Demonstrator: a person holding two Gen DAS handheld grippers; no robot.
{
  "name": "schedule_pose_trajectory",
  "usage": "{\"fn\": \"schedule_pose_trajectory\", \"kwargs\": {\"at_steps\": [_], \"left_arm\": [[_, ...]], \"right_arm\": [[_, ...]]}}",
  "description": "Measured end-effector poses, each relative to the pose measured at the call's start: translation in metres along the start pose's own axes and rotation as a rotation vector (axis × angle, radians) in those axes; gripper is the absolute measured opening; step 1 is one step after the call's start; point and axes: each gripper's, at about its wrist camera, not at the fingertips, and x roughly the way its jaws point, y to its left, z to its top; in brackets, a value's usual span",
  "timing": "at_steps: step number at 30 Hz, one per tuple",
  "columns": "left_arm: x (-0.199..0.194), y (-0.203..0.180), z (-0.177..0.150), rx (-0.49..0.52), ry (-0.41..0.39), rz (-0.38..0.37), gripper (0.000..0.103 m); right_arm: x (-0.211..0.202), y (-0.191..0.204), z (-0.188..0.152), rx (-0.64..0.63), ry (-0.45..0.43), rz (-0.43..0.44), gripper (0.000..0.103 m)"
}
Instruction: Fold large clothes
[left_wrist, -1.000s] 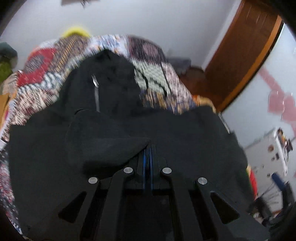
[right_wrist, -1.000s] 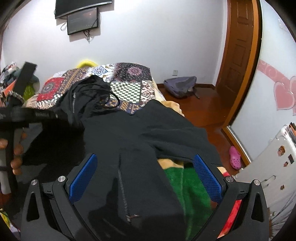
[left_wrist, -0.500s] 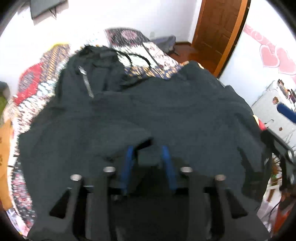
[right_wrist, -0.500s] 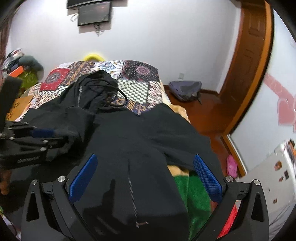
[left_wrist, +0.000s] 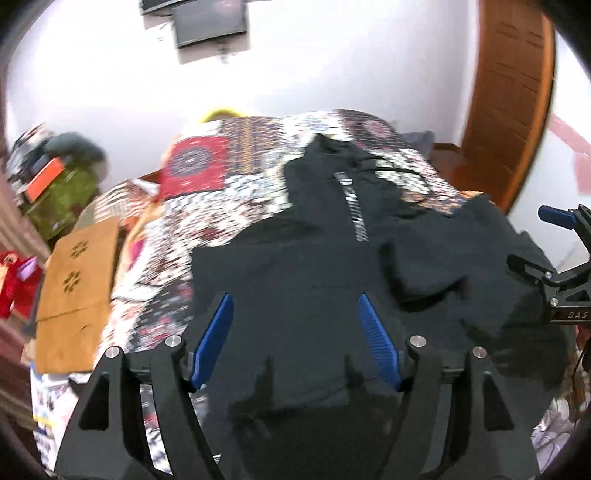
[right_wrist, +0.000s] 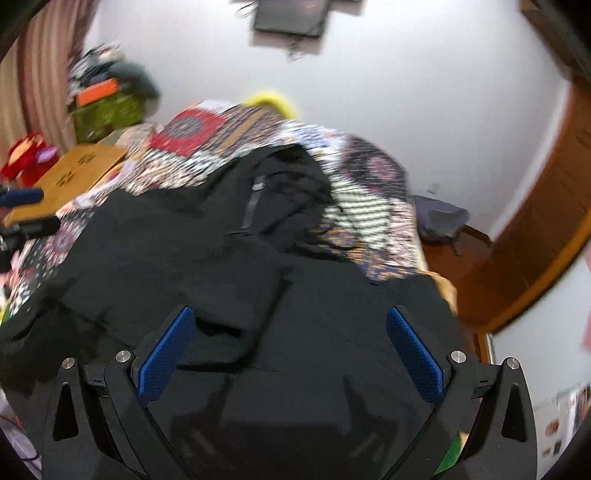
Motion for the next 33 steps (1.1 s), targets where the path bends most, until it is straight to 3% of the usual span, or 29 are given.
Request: {"fn": "schedule_pose_trajectory", "kwargs": {"at_steps": [7,11,14,17,24,33], "left_arm": [[0.016,0.051,-0.028,-0.071,0.072,0.053,0.075],[0.037,0.07,-0.049,-0.11,0.152,0.062,0.076],[0.055,0.079,-0.064,-0.137,0.203,0.062,0.076],[0.067,0.083,-0.075,-0.156,0.244,0.058,0.076],[0.087,0.09,-0.085,-0.191,0.291,0.063,0.076],[0.085,0.084,-0.074,-0.193,0.27,0.057,0.076]], "right_arm": [[0.066,0.042,0.002,-0.096,0.199,0.127,0.101],[0.093,0.052,-0.002,-0.103,0.286,0.144,0.101],[0.108,0.051,-0.005,-0.105,0.315,0.138,0.091],[0.114,0.044,-0.006,-0.096,0.314,0.102,0.071],[0.102,0.014,0.008,0.016,0.247,0.154,0.035],[0.054,-0.043,0.033,0.148,0.066,0.188,0.022]]}}
